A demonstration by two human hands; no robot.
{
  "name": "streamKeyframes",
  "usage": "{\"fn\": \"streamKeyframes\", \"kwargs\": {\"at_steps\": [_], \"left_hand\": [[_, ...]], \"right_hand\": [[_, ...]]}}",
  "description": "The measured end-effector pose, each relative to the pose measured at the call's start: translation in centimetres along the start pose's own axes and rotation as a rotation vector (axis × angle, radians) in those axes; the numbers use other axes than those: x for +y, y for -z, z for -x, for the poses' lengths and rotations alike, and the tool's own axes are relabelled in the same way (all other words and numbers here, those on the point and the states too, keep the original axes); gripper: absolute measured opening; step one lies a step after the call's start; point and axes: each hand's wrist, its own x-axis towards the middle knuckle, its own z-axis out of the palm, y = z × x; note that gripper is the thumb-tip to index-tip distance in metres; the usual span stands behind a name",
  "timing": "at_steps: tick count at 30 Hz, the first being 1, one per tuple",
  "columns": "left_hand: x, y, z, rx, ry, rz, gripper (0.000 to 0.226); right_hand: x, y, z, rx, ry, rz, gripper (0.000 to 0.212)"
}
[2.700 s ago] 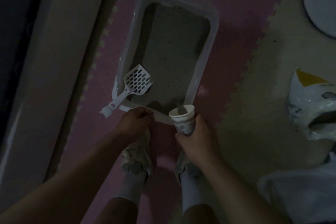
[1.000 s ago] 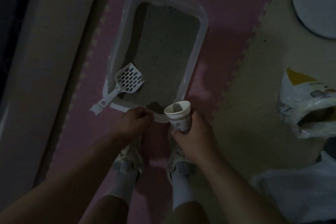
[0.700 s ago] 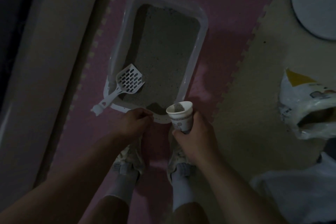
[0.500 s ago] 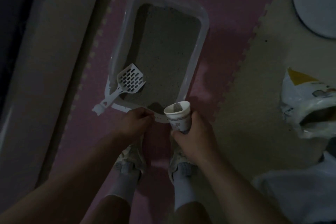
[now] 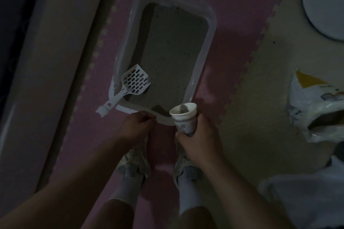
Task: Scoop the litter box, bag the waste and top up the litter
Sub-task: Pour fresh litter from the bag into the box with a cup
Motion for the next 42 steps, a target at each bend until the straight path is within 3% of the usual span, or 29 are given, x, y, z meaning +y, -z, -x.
{"fn": "streamKeyframes", "kwargs": {"at_steps": [23, 28, 42], "left_hand": [[0.38, -0.17, 0.12, -0.003, -0.009, 0.006, 0.010], [0.46, -0.28, 0.22, -0.007, -0.016, -0.014, 0.011], [0.87, 0.08, 0.06, 0.010, -0.011, -0.015, 0.009]], "right_hand": [[-0.37, -0.33, 0.45, -0.056, -0.008, -0.022, 0.044], [-0.37, -0.57, 0.35, -0.108, -0.021, -0.015, 0.056], [-0.55, -0.40, -0.03, -0.073, -0.035, -0.076, 0.056]]}}
